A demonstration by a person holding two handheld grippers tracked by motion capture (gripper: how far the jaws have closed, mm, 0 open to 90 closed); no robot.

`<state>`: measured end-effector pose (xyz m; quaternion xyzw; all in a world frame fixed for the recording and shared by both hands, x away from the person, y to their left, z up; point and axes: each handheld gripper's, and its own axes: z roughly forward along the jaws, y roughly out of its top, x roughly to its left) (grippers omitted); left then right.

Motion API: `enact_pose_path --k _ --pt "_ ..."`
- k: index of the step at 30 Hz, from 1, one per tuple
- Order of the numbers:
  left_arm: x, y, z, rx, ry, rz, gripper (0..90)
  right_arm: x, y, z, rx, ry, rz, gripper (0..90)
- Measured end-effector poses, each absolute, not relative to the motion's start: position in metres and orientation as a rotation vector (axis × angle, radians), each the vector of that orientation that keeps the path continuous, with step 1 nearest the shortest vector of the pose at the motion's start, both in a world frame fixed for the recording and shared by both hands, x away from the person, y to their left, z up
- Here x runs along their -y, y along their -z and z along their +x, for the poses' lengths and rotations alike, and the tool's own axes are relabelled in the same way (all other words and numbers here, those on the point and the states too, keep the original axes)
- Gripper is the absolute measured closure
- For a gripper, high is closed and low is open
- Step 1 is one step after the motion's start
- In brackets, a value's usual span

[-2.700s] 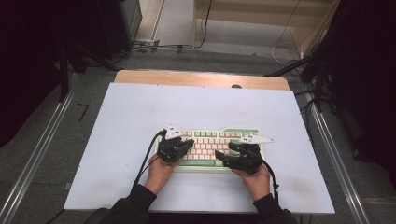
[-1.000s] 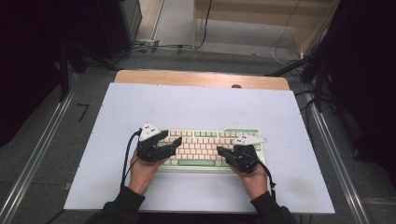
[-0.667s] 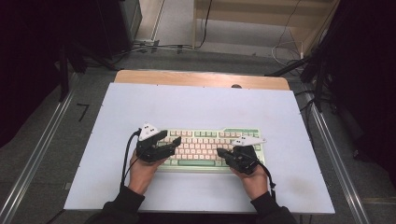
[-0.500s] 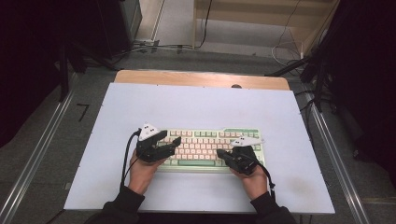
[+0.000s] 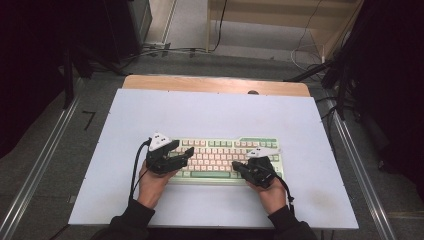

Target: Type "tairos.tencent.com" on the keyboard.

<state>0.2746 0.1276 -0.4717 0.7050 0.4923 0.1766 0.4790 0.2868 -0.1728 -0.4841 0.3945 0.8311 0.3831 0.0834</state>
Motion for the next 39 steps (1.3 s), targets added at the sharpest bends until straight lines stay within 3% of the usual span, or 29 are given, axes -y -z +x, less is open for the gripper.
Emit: enact_pose_path --k 26,33,39 --pt "-0.128 0.472 0.274 -1.202 -0.427 1.719 37.5 0.174 0.485 0.286 -2.477 -1.176 1.177 87.4" --pt "-0.128 0.472 0.275 -1.200 -0.428 1.723 37.5 0.180 0.477 0.286 -2.435 -1.248 1.193 71.0" --pt "-0.128 0.472 0.275 -1.200 -0.428 1.723 37.5 0.182 0.475 0.288 -2.424 -1.274 1.199 48.0"
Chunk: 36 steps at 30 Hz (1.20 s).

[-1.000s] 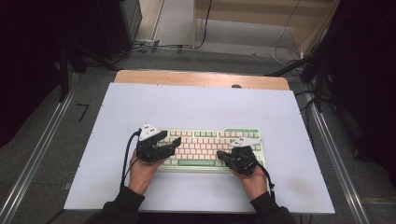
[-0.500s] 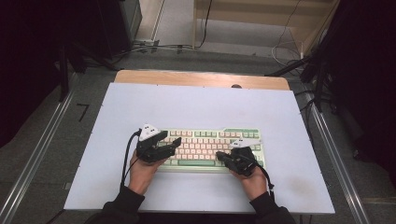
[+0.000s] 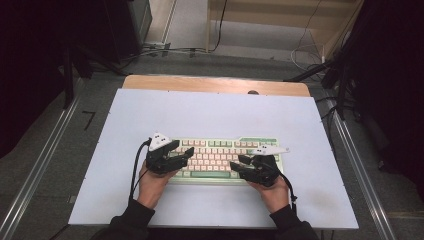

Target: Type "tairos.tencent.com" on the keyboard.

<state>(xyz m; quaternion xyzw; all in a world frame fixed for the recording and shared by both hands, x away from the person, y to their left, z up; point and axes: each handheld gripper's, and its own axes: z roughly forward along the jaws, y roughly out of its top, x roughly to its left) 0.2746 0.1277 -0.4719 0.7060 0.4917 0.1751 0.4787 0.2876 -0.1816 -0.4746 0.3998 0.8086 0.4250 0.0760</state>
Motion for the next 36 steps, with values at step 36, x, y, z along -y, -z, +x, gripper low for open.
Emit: enact_pose_path --k 36 --pt "-0.1248 0.4715 0.2725 -1.189 -0.413 1.729 38.5 0.1883 0.4708 0.2896 -2.388 -1.291 1.238 36.8"
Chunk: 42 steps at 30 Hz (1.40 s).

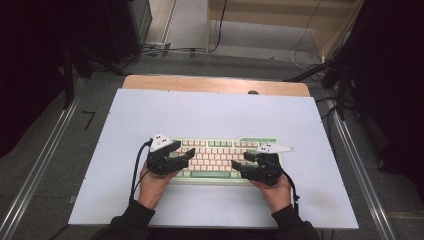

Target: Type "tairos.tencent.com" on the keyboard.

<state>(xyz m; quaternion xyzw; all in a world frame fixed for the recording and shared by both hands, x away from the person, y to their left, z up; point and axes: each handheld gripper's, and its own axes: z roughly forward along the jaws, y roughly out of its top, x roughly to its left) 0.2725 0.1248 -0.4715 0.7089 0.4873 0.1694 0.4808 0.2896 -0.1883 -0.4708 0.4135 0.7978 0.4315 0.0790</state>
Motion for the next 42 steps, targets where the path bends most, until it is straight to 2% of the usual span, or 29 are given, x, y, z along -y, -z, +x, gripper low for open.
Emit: enact_pose_path --k 8,14,18,25,26,42 --pt "-0.122 0.471 0.270 -1.175 -0.399 1.739 38.7 0.188 0.471 0.290 -2.389 -1.291 1.237 36.9" --pt "-0.120 0.469 0.265 -1.142 -0.380 1.749 43.1 0.189 0.471 0.290 -2.386 -1.294 1.240 36.9" --pt "-0.120 0.469 0.260 -1.098 -0.341 1.764 57.1 0.189 0.470 0.290 -2.386 -1.296 1.237 36.9" --pt "-0.123 0.470 0.255 -1.081 -0.274 1.781 88.3 0.189 0.470 0.290 -2.385 -1.293 1.238 36.9" --pt "-0.122 0.471 0.254 -1.083 -0.268 1.789 90.0 0.189 0.470 0.290 -2.386 -1.294 1.238 36.9" --pt "-0.114 0.481 0.257 -1.107 -0.264 1.884 90.0 0.188 0.471 0.290 -2.387 -1.289 1.236 37.0"
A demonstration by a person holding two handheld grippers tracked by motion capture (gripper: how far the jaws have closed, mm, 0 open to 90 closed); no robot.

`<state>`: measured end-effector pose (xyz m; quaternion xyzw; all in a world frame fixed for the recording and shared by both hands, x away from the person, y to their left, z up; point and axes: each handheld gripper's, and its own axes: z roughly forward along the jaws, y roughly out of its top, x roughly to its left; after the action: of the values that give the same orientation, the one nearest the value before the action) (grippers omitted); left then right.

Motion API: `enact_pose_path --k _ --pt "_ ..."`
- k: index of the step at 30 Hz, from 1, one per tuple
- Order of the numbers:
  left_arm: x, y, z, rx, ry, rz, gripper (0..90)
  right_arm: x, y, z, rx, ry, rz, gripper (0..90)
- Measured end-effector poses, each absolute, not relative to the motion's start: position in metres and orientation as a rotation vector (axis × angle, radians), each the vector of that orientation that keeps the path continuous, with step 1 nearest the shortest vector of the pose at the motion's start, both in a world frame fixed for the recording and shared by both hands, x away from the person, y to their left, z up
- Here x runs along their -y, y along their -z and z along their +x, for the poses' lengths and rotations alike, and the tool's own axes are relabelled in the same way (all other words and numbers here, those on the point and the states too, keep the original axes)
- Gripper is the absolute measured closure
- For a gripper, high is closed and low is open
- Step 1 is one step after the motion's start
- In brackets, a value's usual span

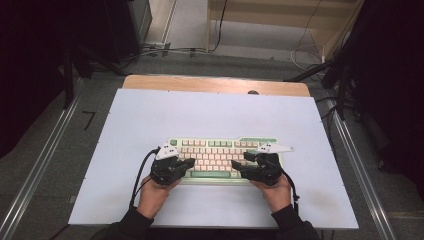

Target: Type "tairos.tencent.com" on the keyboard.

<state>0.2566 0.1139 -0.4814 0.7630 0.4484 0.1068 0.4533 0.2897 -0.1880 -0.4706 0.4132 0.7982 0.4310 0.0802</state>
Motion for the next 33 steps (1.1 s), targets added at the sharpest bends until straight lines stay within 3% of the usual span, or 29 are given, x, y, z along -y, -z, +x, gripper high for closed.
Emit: enact_pose_path --k 24,27,29,33 --pt "-0.098 0.490 0.263 -1.087 -0.239 1.941 90.0 0.185 0.472 0.290 -2.397 -1.278 1.234 37.0" --pt "-0.105 0.481 0.259 -1.054 -0.260 1.855 77.0 0.187 0.472 0.290 -2.390 -1.286 1.236 37.7" --pt "-0.110 0.477 0.256 -1.049 -0.309 1.798 59.4 0.187 0.471 0.291 -2.382 -1.292 1.239 41.7" --pt "-0.117 0.473 0.255 -1.094 -0.366 1.723 42.3 0.187 0.470 0.290 -2.365 -1.293 1.208 64.7"
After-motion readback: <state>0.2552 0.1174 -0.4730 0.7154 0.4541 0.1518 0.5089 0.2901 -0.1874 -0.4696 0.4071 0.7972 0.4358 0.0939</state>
